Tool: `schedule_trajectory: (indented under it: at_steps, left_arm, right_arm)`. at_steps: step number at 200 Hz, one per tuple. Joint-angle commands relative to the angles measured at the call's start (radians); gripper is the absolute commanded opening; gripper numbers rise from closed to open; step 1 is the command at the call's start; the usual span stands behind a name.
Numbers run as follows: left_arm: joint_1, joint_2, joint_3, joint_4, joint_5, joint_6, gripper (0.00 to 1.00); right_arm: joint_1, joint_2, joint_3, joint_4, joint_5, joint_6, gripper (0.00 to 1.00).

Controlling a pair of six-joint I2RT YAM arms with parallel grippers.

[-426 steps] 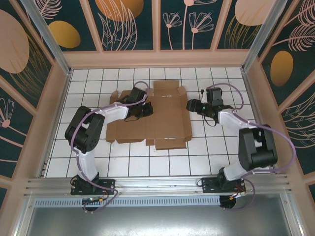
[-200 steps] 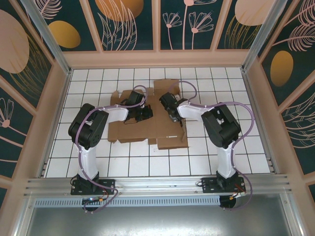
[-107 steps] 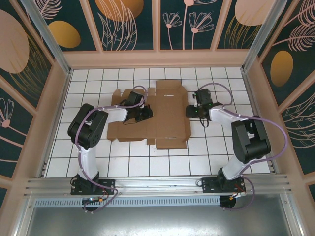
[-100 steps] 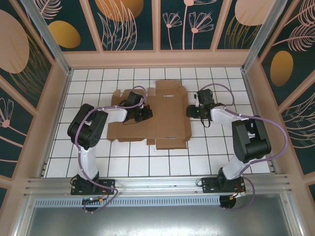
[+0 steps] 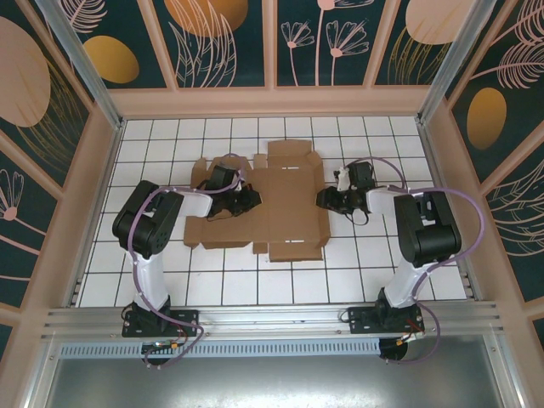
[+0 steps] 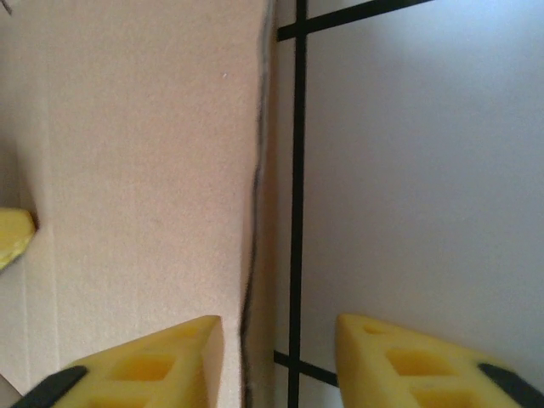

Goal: Fold the paper box

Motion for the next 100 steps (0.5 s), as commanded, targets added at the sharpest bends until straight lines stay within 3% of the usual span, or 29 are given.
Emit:
schedule_trajectory:
  at_steps: [1, 36, 100]
  left_arm:
    - [0.0, 0.055, -0.042, -0.007, 0.029, -0.029, 0.01]
    - [0.007, 0.065, -0.05, 0.013, 0.051, -0.039, 0.0]
    - [0.015, 0.09, -0.065, 0.07, 0.119, -0.061, 0.0]
  right_arm:
    - [0.001, 0.079, -0.026, 0.076, -0.122, 0.043, 0.32]
    - [-0.042, 0.092, -0.059, 0.168, -0.257, 0.11, 0.16]
    - [-0.071, 0.14, -0.138, 0.442, -0.529, 0.299, 0.2]
